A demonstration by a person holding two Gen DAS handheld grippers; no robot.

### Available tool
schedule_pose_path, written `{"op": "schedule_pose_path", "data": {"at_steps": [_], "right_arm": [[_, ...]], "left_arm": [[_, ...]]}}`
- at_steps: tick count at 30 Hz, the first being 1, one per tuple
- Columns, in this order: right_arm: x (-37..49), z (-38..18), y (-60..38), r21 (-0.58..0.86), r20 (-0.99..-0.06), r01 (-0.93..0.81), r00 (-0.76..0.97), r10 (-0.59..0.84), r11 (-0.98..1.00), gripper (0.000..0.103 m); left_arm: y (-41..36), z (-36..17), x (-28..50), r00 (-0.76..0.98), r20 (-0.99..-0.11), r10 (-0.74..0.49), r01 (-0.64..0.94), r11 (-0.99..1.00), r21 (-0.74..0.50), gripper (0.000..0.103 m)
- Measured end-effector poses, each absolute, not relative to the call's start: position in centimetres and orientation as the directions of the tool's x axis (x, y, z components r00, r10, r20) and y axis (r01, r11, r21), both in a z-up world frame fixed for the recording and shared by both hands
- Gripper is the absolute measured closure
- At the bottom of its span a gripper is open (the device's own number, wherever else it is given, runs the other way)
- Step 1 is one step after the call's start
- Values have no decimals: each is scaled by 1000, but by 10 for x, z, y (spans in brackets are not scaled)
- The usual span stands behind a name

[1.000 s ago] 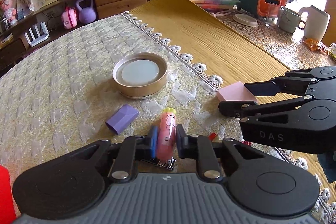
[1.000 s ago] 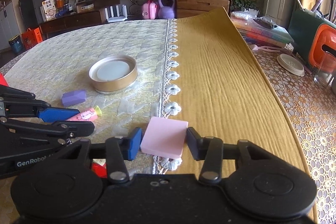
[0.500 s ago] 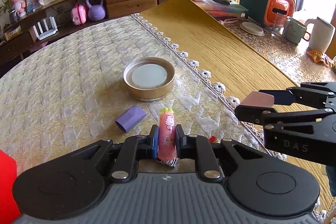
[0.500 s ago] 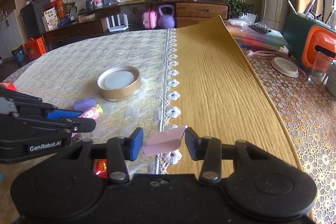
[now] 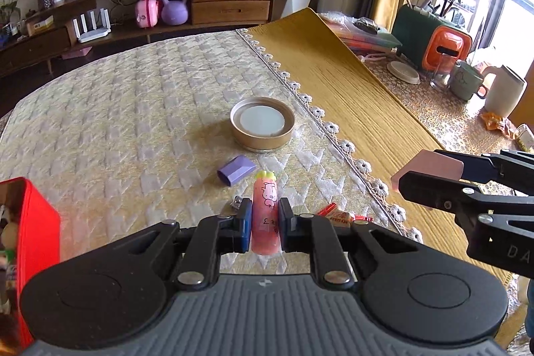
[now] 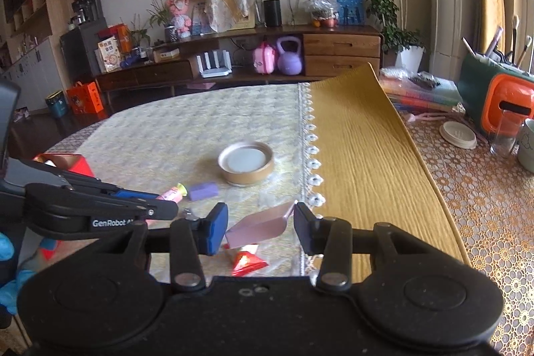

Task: Organize rigid objects
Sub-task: 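Carry the pink tube and pink block over the red tin with both grippers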

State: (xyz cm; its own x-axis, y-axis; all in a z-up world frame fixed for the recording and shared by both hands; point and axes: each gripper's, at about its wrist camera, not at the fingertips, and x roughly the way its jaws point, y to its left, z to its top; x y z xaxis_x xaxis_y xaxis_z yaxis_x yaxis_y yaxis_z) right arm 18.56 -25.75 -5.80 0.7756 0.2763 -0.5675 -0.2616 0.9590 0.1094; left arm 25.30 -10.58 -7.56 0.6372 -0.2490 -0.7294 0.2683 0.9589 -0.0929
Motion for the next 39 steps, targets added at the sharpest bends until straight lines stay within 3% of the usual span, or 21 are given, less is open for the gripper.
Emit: {"op": "schedule_pose_path", "data": {"at_steps": [20, 39], "right_arm": [[152, -21, -155, 100, -546, -470, 711, 443, 877, 60], [192, -32, -53, 103, -581, -578, 626, 521, 810, 60]], "left_arm": [[-2, -28, 193, 693, -703, -157, 136, 987, -85, 87], [113, -51, 188, 679, -734, -22, -49, 996, -75, 87]]}}
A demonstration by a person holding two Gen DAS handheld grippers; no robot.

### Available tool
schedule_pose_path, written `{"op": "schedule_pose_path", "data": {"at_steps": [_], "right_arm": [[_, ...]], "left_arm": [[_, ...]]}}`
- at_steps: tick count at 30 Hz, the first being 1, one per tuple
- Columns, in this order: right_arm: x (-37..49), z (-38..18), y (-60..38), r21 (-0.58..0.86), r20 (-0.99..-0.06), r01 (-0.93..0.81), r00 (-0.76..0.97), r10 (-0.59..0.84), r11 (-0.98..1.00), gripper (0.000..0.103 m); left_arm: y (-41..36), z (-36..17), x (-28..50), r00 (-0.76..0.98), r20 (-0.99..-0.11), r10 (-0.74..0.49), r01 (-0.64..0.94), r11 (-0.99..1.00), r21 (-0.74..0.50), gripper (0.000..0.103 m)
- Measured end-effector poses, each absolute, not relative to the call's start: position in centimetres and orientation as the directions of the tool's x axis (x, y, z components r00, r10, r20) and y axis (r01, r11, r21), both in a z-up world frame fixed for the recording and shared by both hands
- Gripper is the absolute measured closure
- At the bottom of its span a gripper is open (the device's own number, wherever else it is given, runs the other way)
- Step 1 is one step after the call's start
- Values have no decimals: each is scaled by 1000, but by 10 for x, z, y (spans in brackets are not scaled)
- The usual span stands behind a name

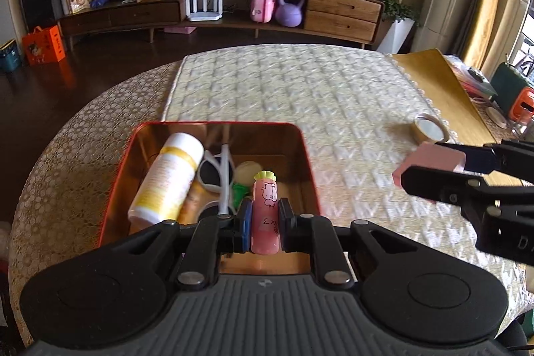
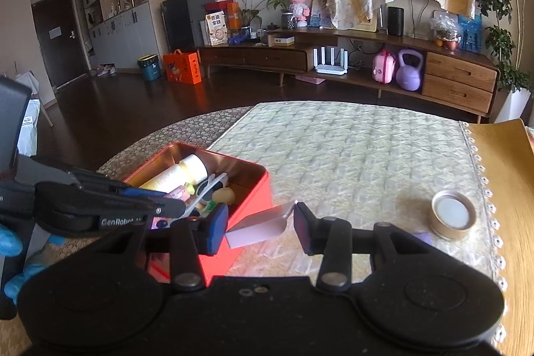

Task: Organize rigid objects
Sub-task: 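Carry the pink tube and pink block over the red tin with both grippers, then open both grippers to drop the pink tube and pink block into the tin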

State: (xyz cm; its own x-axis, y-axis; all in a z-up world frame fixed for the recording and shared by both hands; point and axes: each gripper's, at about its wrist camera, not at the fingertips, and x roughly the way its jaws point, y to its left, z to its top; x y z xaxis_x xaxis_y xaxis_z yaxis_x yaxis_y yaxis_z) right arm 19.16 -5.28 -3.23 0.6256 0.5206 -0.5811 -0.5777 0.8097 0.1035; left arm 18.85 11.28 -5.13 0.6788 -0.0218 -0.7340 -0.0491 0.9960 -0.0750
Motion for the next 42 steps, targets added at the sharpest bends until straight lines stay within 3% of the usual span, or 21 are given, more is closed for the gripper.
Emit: {"op": "schedule_pose_path", "data": {"at_steps": [23, 42], "right_arm": [[259, -61, 49, 119, -632, -624, 552, 544, 772, 61], [269, -95, 63, 144, -699, -564, 524, 487, 813, 60]], "left_arm": [[147, -81, 221, 644, -765, 1, -90, 993, -74, 87], [160, -101, 235, 612, -790, 15, -137, 987, -87, 87]]}}
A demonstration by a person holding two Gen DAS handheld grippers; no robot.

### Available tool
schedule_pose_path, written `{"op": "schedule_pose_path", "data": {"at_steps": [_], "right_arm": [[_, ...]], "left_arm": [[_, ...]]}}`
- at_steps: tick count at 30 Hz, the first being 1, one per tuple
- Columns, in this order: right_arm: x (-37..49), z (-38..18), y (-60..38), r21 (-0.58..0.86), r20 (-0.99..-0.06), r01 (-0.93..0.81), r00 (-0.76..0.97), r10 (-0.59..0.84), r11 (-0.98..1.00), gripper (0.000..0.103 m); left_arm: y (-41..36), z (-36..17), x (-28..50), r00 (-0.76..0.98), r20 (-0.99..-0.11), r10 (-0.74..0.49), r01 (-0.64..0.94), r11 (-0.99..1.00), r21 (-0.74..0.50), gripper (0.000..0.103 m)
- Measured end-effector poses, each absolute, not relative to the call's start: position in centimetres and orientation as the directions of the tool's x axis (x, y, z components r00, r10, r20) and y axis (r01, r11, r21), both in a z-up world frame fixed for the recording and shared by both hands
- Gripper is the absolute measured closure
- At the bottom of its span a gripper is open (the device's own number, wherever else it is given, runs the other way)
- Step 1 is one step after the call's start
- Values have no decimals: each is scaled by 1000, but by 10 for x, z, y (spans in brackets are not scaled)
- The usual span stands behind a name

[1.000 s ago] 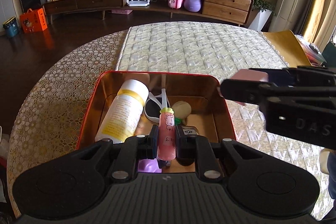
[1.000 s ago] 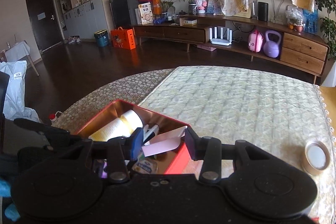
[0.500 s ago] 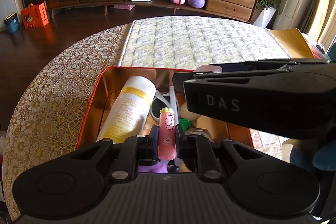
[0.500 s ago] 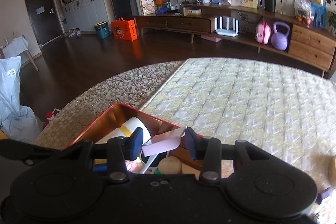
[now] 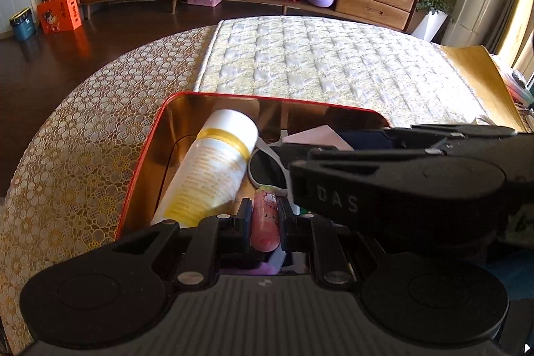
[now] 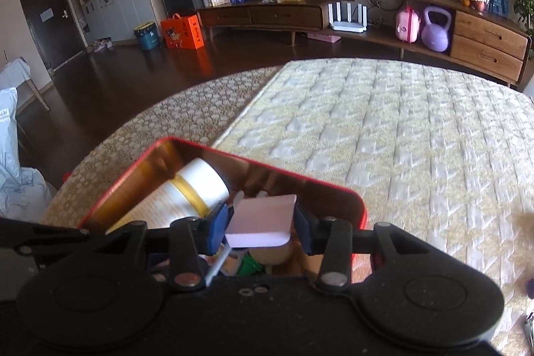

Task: Organize rigid objects
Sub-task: 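Open both grippers to drop the pink tube and pink block into the tin, then withdraw both grippers from the tin toward the nail clipper and candy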

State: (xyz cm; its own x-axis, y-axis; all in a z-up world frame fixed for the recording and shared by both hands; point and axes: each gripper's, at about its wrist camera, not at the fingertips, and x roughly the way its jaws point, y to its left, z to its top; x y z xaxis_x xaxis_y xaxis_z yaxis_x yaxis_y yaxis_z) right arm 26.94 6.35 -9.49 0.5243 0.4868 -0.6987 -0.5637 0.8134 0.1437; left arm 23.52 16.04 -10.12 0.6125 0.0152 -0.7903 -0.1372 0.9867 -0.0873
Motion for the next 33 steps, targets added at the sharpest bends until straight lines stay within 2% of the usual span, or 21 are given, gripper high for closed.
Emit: {"op": "schedule_pose_path", "data": {"at_steps": [15, 20, 33], "right_arm": [[253, -79, 38, 175, -682, -569, 519, 516, 803, 56], [244, -67, 23, 210, -659, -574, 514, 548, 791, 54], [207, -33, -14, 277, -596, -576, 525, 608, 769, 48]], "left_arm": [[162, -109, 237, 606, -795, 35, -153, 986, -73, 87], [162, -104, 233, 616, -788, 22, -151, 984, -90, 75], [148, -77, 206, 655, -756, 11, -120, 989, -90, 73]]}}
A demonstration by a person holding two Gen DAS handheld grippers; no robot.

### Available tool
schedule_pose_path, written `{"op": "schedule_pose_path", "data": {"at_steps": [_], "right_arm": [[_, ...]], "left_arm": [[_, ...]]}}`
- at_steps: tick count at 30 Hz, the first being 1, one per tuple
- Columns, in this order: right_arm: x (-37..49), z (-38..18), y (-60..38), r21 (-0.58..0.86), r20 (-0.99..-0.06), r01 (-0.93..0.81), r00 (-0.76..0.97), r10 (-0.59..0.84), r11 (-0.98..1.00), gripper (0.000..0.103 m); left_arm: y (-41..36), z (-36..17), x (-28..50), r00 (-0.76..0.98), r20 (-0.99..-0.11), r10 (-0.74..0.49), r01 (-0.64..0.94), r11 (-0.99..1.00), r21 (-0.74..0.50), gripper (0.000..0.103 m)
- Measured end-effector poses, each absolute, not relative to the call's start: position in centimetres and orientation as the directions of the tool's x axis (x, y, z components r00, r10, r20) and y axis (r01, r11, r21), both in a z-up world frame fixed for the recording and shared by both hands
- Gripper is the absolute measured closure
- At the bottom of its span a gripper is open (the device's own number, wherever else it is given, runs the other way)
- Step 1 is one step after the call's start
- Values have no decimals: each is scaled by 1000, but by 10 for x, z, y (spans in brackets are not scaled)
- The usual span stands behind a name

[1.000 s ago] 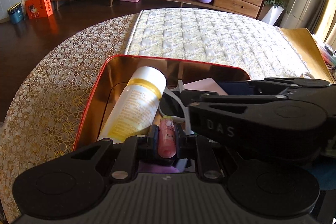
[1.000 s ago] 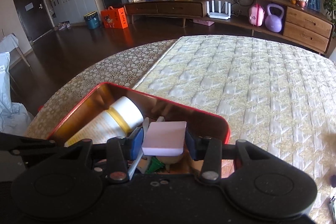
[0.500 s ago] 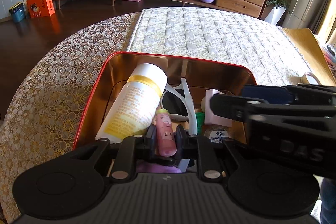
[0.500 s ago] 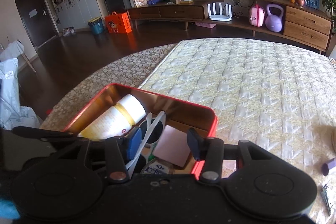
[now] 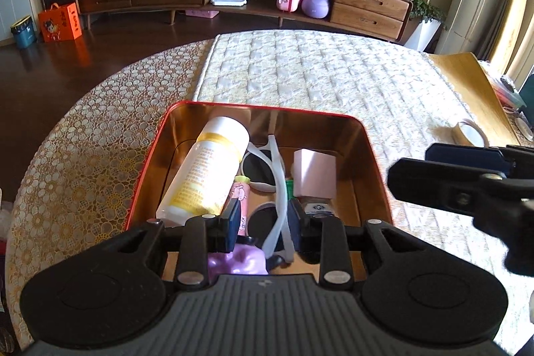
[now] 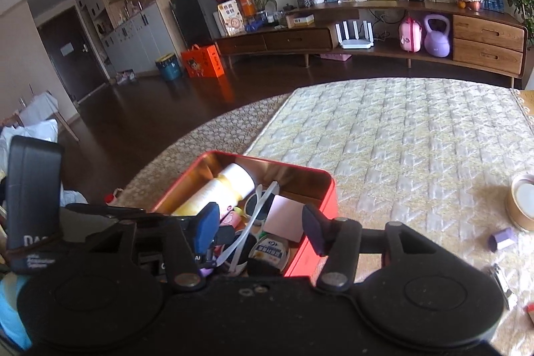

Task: Organize rigid objects
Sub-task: 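Withdraw both grippers from the tin toward the nail clipper and candy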

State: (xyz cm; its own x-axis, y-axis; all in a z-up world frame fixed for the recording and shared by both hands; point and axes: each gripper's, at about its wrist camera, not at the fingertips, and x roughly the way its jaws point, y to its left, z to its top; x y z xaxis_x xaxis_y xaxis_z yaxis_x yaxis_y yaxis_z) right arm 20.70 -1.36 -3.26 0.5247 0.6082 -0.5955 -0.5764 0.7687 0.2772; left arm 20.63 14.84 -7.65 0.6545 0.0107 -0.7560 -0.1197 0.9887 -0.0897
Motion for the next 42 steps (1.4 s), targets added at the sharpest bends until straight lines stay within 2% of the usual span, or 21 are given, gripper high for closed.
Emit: {"op": "schedule_pose_path", "data": {"at_steps": [9, 10, 11, 13, 26, 28, 29, 32, 39, 42], "right_arm": [[177, -22, -49, 298, -583, -552, 541, 606, 779, 46], [173, -20, -53, 302, -581, -549, 542, 607, 779, 46], [168, -19, -57, 301, -577, -550, 545, 609, 779, 45], [159, -17, -62, 290, -571, -550, 557, 603, 783, 42], [109, -11, -114, 223, -522, -493, 668, 530, 841, 33], [102, -13, -122, 212, -514, -470, 692, 507, 857, 20], [97, -14, -127, 201, -507, -455, 709, 490, 868, 18], [89, -17, -140, 185, -504, -427, 732, 458, 885, 18], [85, -27, -176, 203, -510, -349, 760, 403, 915, 13], [83, -32, -187, 201, -513, -317, 772, 376, 927, 11]], "left_arm": [[131, -53, 177, 686, -727, -29, -91, 988, -125, 72], [129, -51, 174, 691, -722, -40, -82, 988, -133, 62], [127, -49, 170, 699, -714, -45, -78, 987, -139, 46], [122, -43, 161, 724, -689, -45, -73, 987, -141, 32], [73, -17, 129, 760, -643, -97, 12, 991, -135, 32], [65, -16, 126, 760, -640, -109, 27, 990, -136, 32], [61, -15, 124, 761, -639, -113, 33, 990, -136, 31], [51, -14, 121, 763, -634, -123, 46, 990, -136, 25], [26, -20, 124, 745, -650, -151, 73, 987, -146, 24], [16, -23, 126, 740, -654, -156, 81, 986, -144, 20]]}}
